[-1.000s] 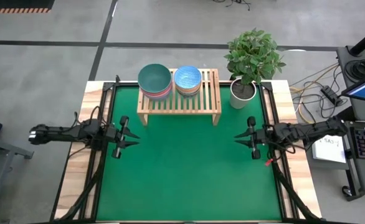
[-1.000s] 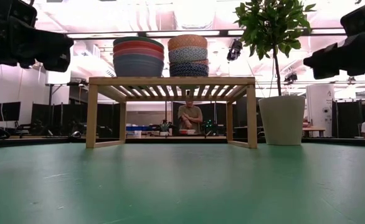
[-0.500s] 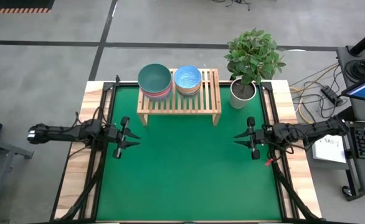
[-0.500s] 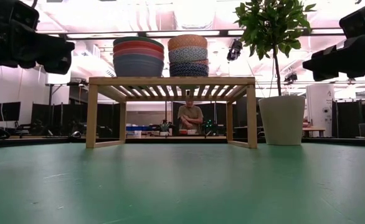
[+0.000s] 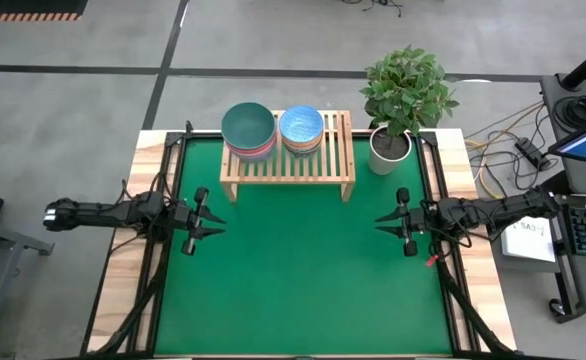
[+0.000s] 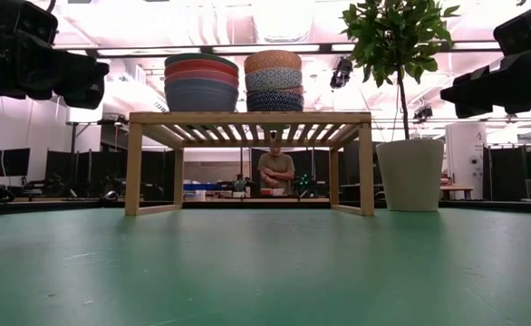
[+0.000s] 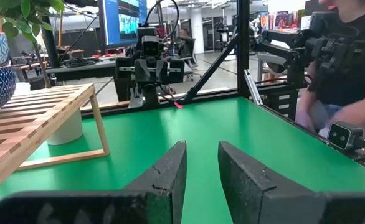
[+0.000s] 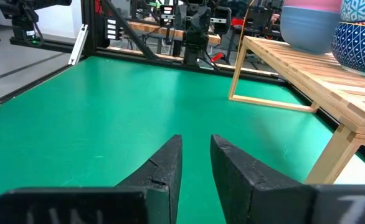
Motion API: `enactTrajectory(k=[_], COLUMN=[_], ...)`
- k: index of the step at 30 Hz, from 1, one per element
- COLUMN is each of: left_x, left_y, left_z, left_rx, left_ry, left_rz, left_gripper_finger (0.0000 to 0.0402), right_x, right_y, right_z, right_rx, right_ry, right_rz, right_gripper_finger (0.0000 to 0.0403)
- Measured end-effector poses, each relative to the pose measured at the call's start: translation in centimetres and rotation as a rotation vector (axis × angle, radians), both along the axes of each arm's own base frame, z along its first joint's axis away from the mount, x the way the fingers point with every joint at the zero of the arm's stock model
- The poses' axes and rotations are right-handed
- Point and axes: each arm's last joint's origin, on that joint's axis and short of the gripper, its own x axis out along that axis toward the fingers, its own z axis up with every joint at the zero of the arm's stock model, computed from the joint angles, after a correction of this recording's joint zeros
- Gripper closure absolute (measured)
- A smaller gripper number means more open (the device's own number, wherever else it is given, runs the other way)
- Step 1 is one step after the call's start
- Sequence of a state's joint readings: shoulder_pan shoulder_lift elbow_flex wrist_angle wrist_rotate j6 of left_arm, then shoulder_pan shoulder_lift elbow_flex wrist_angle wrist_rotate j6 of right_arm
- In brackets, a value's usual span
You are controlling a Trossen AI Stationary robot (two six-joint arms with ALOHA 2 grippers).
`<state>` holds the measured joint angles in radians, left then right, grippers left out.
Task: Place and stack bowls onto a shelf
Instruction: Return to Home Position
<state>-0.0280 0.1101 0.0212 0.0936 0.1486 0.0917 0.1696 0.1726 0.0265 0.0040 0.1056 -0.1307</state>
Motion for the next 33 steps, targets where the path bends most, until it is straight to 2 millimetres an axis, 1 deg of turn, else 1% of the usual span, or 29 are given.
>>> enactTrajectory(k=[9, 33], left_x=[0.0, 0.0], left_y=[0.0, 0.0], left_z=[0.0, 0.0], left_rx=[0.0, 0.0], left_ry=[0.0, 0.0], left_rz=[0.0, 0.0], left_gripper_finger=[0.0326, 0.0326], right_x=[0.0, 0.0], right_y=[0.0, 0.0], right_z=[0.01, 0.01], right_rx=[0.0, 0.0], right_ry=[0.0, 0.0], right_rz=[0.0, 0.0], right_gripper_finger=[0.0319, 0.0319])
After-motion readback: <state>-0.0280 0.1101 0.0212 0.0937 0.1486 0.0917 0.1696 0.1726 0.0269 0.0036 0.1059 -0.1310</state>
